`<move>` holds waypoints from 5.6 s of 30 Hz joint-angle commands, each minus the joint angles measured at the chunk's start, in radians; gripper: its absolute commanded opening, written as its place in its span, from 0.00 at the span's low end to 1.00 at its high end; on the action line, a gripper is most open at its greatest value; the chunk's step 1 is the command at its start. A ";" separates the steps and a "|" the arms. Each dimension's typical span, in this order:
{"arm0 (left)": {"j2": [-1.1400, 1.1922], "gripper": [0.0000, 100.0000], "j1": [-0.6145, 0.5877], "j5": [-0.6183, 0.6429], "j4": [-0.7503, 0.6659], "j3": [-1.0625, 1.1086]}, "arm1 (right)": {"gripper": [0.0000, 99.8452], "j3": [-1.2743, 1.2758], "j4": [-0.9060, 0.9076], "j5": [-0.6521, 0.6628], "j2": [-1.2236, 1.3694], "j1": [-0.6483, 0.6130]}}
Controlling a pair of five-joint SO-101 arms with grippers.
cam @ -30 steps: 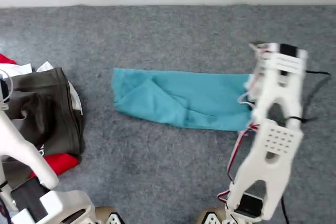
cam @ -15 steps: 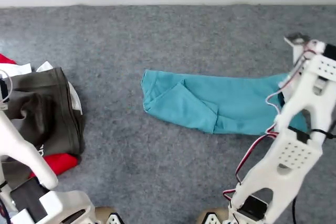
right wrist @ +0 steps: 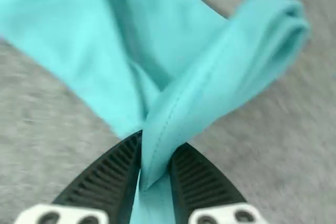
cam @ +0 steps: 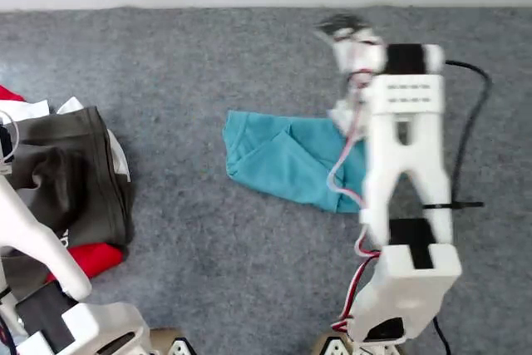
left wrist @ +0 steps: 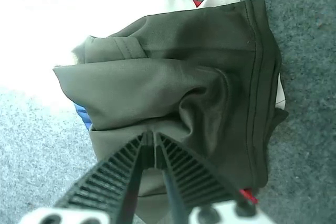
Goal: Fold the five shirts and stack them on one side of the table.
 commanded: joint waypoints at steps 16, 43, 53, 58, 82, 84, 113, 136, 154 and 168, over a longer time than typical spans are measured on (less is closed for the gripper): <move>-0.038 0.02 0.002 0.006 0.006 -0.002 | 0.03 -0.003 -0.357 -0.112 0.242 -0.355; -0.054 0.02 0.002 0.008 0.005 0.105 | 0.01 -0.315 0.042 0.052 0.363 -0.102; -0.207 0.02 0.003 0.008 0.006 0.111 | 0.01 -0.316 0.041 -0.023 0.503 -0.317; -0.232 0.02 0.002 0.008 0.006 0.111 | 0.01 -0.336 0.041 -0.043 0.539 -0.555; -0.365 0.02 0.002 0.008 0.034 0.116 | 0.01 -0.048 0.028 -0.038 0.216 -0.170; -0.385 0.02 -0.002 0.008 0.034 0.137 | 0.01 -0.048 0.008 -0.038 0.234 -0.199; -0.692 0.02 0.002 0.009 0.034 0.352 | 0.01 0.233 0.044 -0.130 0.018 -0.249; -1.040 0.02 0.002 0.000 0.028 0.809 | 0.42 0.410 -0.079 -0.818 -0.223 -0.160; -1.057 0.02 -0.003 -0.002 0.032 0.811 | 0.42 0.408 -0.351 -0.893 0.200 -0.200; -1.053 0.02 -0.005 -0.002 0.032 0.811 | 0.04 0.325 -0.329 -0.640 0.380 -0.203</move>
